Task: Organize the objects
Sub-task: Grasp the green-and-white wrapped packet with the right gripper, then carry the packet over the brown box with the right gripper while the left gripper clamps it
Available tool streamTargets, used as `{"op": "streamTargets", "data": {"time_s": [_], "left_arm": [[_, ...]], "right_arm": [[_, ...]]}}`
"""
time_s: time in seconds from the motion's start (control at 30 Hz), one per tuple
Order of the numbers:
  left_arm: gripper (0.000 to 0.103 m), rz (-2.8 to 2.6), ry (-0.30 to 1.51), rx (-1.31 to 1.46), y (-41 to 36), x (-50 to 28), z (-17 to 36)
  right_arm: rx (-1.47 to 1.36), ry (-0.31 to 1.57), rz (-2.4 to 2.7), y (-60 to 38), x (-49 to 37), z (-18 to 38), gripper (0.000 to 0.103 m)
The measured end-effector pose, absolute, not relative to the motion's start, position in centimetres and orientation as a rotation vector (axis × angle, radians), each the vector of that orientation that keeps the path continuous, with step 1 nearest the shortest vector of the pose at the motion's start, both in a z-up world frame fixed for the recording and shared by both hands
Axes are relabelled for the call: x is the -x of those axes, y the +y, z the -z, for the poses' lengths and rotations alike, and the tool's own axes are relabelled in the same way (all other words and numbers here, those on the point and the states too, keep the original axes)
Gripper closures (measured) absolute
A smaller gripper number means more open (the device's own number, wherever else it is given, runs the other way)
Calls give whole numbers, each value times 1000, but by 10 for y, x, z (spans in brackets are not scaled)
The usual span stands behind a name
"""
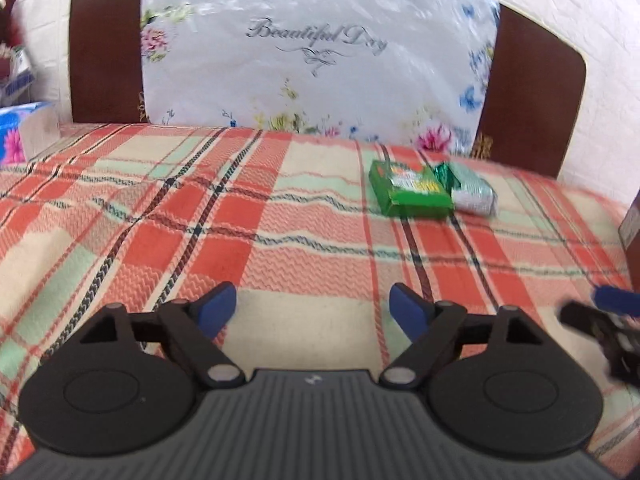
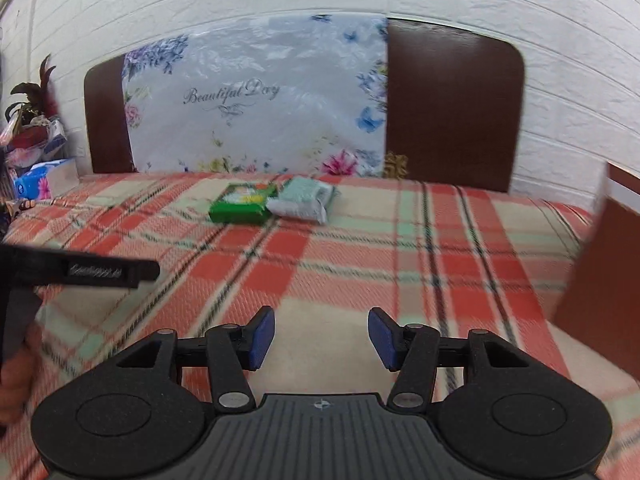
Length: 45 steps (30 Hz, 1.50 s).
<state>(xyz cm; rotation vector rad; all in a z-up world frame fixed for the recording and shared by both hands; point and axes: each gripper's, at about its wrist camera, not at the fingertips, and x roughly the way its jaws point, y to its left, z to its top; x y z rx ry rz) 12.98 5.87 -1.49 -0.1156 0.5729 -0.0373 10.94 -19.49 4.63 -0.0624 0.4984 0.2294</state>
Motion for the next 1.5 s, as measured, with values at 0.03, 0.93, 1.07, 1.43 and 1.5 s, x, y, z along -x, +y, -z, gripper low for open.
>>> {"op": "streamTargets", "data": {"time_s": [0.03, 0.93, 1.07, 1.43, 1.5], "left_arm": [[16, 41, 567, 118, 59, -129, 15], [8, 39, 611, 41, 45, -136, 17], [9, 146, 687, 105, 15, -122, 3], [19, 563, 929, 183, -110, -103, -24], [23, 577, 983, 196, -121, -105, -14]], "right_arm": [[57, 490, -232, -192, -120, -49, 47], [-59, 578, -195, -229, -116, -34, 57], [-45, 576, -119, -262, -66, -31, 57], [-73, 553, -93, -288, -32, -30, 22], [-62, 565, -102, -285, -36, -27, 22]]}}
